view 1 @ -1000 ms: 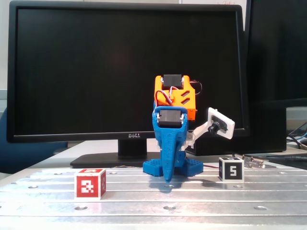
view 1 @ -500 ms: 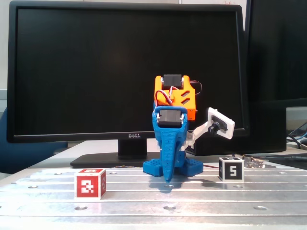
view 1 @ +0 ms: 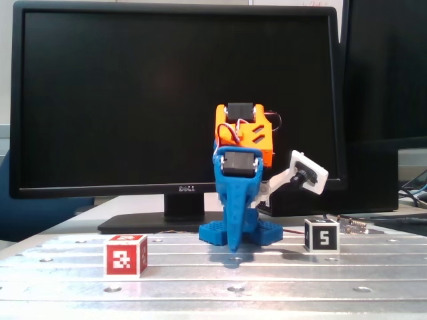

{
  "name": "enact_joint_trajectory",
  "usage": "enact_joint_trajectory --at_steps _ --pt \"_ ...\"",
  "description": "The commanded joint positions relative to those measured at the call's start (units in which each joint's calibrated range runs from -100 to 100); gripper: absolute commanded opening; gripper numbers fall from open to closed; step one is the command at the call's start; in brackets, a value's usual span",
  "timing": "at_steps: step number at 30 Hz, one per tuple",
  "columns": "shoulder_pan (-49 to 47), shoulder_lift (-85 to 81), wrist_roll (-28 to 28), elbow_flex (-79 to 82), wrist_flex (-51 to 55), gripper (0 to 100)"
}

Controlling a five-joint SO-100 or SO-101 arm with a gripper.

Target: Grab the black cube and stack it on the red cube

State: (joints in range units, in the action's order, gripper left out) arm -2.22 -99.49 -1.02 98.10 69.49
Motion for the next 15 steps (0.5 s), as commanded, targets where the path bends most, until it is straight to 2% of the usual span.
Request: enact_joint_trajectory --at_steps 1,9,15 --pt "0.71 -0.17 -0.92 -3.43 0.76 1" --pt "0.86 0.83 -0.66 -8.59 2.21 1" --pt "0.86 13.44 -0.61 -16.91 -2.75 1"
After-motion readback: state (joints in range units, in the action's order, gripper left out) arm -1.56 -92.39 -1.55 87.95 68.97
